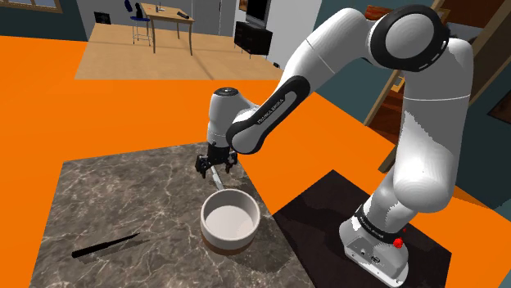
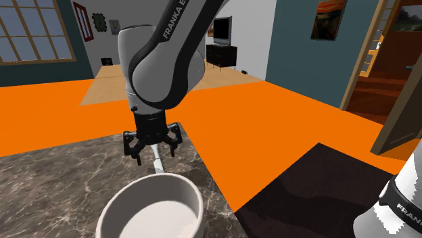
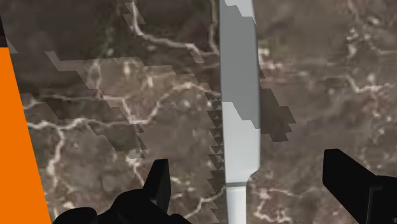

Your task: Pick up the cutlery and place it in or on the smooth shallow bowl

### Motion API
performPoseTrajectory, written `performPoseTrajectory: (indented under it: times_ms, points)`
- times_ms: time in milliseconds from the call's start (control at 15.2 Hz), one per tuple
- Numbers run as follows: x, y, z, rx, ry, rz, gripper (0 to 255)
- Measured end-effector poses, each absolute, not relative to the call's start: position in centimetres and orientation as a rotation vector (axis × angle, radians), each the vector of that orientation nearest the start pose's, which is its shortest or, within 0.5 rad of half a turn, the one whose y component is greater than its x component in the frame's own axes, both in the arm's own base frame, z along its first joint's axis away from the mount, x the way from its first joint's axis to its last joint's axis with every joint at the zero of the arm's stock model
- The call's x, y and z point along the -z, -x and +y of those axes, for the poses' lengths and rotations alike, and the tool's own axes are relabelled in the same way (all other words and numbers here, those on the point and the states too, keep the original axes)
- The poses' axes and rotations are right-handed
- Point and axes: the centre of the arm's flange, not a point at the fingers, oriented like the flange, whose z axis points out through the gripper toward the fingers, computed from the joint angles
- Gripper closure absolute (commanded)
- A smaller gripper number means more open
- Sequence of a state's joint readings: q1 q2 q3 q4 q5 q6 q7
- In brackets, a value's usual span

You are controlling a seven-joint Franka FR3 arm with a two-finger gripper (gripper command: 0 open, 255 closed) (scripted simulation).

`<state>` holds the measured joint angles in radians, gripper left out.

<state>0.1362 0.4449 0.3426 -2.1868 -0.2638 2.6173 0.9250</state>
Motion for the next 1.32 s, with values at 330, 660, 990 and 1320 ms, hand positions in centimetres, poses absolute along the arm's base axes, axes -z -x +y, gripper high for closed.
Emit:
performPoseTrajectory:
  times_ms: [330, 660, 990, 1320]
  points:
    - [-19.4, -49.3, 26.6, 0.019, 3.092, 0.39, 255]
    - [-19.4, -49.2, 26.6, 0.019, 3.092, 0.39, 255]
    - [-21.0, -49.2, 26.4, 0.019, 3.092, 0.39, 255]
    - [-23.7, -49.3, 26.6, 0.019, 3.092, 0.39, 255]
